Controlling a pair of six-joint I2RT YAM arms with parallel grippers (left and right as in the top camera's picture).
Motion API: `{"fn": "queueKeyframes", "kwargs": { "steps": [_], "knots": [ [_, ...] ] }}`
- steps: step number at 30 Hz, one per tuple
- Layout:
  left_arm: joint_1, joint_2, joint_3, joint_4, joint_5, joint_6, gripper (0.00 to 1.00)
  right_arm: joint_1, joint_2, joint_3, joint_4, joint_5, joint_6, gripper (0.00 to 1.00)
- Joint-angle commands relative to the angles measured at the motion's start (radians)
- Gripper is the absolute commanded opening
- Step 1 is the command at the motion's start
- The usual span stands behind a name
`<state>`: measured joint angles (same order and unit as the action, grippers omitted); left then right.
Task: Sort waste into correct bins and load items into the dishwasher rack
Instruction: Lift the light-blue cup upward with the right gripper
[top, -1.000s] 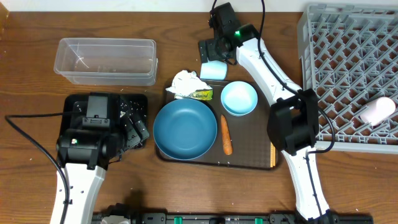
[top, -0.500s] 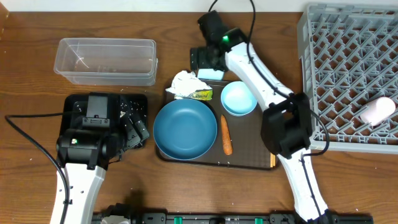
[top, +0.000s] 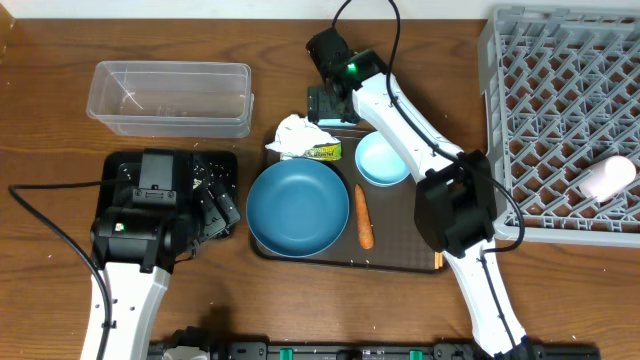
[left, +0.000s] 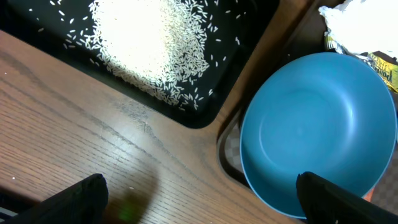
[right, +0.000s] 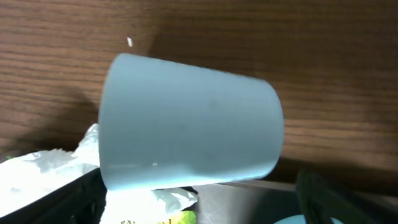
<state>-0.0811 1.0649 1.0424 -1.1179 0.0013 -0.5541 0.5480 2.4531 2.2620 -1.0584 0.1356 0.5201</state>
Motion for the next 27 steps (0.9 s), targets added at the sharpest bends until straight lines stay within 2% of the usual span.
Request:
{"fn": "queueKeyframes", "kwargs": {
  "steps": [1, 6, 8, 17, 21, 27],
  "knots": [
    [0.004, 0.000, 0.013, -0.001, -0.001, -0.009, 0.99, 0.004, 0.024, 0.014, -0.012, 0.045, 0.018, 0.90],
    [0.004, 0.000, 0.013, -0.001, -0.001, -0.009, 0.99, 0.003, 0.024, 0.014, -0.036, 0.087, 0.018, 0.77],
    [0.004, 0.000, 0.013, -0.001, -0.001, -0.008, 0.99, 0.002, 0.024, 0.014, -0.045, 0.117, 0.016, 0.74],
    [0.004, 0.000, 0.013, -0.001, -0.001, -0.009, 0.99, -0.008, 0.024, 0.014, 0.005, 0.175, -0.077, 0.79],
    [0.004, 0.000, 0.013, -0.001, -0.001, -0.008, 0.99, -0.012, 0.035, 0.014, 0.066, 0.175, -0.161, 0.86],
    [0.004, 0.000, 0.013, -0.001, -0.001, -0.009, 0.99, -0.014, 0.053, 0.013, 0.151, 0.179, -0.285, 0.88]
  ]
}}
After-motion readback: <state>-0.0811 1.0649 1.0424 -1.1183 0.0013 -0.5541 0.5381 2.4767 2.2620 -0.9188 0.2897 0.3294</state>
